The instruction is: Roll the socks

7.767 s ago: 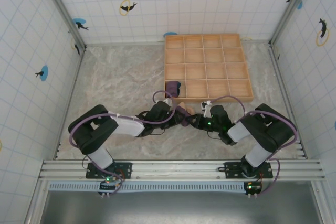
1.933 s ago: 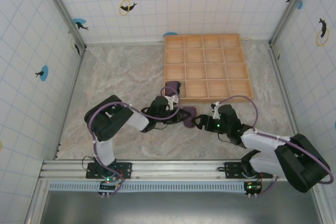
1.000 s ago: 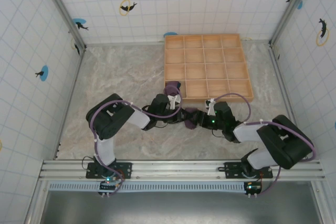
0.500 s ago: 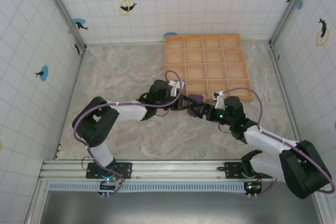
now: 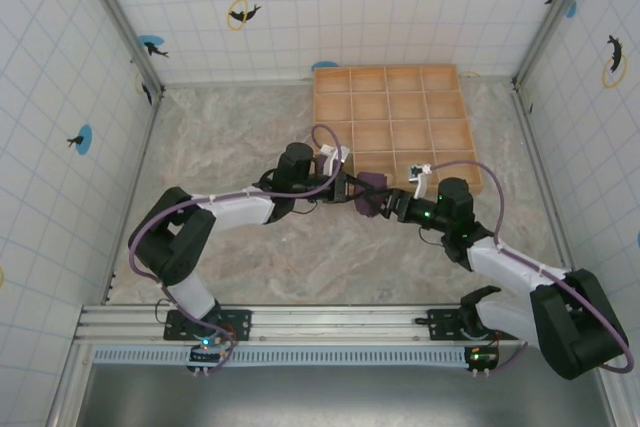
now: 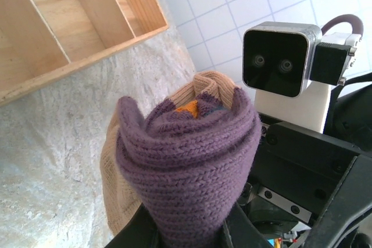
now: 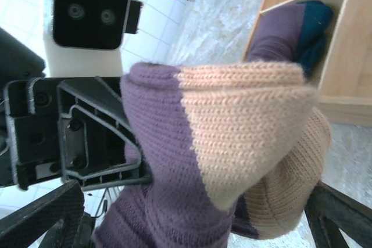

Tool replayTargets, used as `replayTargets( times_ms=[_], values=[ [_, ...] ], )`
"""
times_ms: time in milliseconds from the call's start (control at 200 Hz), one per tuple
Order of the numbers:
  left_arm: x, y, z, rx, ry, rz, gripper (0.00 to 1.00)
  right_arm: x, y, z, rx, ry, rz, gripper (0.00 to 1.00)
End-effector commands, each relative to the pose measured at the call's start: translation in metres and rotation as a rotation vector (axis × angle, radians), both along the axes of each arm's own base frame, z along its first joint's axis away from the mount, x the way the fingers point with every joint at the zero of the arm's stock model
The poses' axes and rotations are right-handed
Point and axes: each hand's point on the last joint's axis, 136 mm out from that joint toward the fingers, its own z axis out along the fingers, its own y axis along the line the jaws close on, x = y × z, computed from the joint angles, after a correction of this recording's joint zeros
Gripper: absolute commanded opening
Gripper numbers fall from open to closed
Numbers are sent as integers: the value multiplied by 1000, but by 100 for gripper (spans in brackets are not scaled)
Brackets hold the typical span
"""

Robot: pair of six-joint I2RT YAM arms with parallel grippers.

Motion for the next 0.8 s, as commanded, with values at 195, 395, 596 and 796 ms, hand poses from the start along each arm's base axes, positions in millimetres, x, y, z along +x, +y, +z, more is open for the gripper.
replayTargets(
  times_ms=[195,395,596,796],
  values=[
    [11,5,59,-147,-1,-59,0,6,4,48,147,-96,81,100],
    [13,5,70,-186,17,-91,0,11,10,62,218,-87,133,100],
    [13,6,74,-208,23,-97,0,21,10,72,223,-119,112,100],
    [14,7,75,-215,23,-90,0,31,15,77,249,-108,123,100]
  ],
)
